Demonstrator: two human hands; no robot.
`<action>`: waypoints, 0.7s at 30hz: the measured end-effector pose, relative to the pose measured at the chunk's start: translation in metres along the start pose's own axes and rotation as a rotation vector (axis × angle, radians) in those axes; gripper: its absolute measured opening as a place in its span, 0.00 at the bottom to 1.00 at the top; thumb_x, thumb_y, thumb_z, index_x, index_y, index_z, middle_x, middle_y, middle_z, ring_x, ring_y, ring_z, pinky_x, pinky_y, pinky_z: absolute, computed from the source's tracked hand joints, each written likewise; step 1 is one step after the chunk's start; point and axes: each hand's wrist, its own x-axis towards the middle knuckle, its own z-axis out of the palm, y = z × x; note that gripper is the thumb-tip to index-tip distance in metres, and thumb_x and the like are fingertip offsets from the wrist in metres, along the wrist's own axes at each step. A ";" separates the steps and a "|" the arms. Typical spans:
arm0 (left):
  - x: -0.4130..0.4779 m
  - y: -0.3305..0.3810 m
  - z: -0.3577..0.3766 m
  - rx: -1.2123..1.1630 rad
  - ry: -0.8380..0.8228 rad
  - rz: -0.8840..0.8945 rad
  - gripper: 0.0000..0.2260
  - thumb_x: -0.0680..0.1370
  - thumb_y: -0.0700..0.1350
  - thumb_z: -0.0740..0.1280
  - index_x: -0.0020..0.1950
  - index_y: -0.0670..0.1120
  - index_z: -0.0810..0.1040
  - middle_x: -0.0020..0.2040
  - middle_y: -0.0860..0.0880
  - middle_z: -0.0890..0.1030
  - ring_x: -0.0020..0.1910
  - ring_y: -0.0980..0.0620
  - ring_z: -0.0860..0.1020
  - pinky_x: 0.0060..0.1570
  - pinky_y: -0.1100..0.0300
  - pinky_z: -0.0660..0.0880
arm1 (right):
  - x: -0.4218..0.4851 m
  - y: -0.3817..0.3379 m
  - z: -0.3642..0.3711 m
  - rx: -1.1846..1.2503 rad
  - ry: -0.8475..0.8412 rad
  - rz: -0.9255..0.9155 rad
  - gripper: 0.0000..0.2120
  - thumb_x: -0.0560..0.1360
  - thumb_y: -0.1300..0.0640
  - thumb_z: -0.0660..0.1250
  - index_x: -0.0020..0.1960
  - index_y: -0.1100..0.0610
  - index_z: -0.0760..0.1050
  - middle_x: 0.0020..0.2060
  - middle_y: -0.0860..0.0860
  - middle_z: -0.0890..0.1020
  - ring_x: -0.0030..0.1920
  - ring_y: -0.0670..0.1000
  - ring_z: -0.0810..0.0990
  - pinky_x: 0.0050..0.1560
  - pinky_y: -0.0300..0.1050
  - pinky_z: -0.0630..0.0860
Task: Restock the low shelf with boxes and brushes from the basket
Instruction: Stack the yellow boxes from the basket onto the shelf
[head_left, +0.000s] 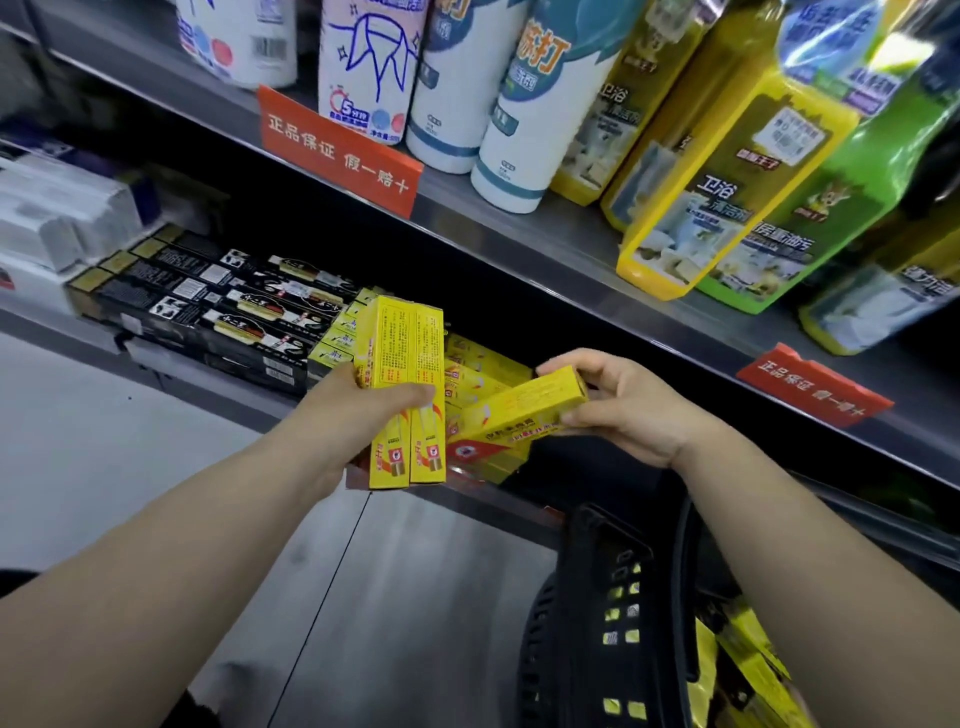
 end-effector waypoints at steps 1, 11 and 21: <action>0.001 0.000 0.000 0.011 -0.007 -0.003 0.24 0.69 0.50 0.75 0.62 0.47 0.73 0.51 0.46 0.83 0.47 0.45 0.82 0.51 0.46 0.79 | 0.001 0.002 -0.002 0.029 0.020 -0.023 0.21 0.69 0.80 0.61 0.50 0.57 0.74 0.43 0.51 0.80 0.41 0.47 0.82 0.43 0.43 0.82; 0.012 -0.003 0.006 -0.022 0.056 -0.024 0.24 0.69 0.49 0.75 0.62 0.47 0.71 0.51 0.46 0.82 0.45 0.46 0.82 0.45 0.48 0.80 | 0.052 0.025 -0.025 0.041 0.706 0.041 0.21 0.74 0.59 0.69 0.66 0.57 0.70 0.60 0.53 0.76 0.52 0.49 0.76 0.51 0.42 0.74; 0.029 -0.010 0.010 -0.035 0.067 -0.055 0.21 0.69 0.49 0.75 0.59 0.49 0.72 0.50 0.47 0.82 0.45 0.45 0.82 0.45 0.45 0.80 | 0.110 0.051 -0.031 -0.551 0.388 0.148 0.18 0.77 0.59 0.64 0.66 0.51 0.68 0.53 0.53 0.75 0.51 0.52 0.73 0.49 0.41 0.68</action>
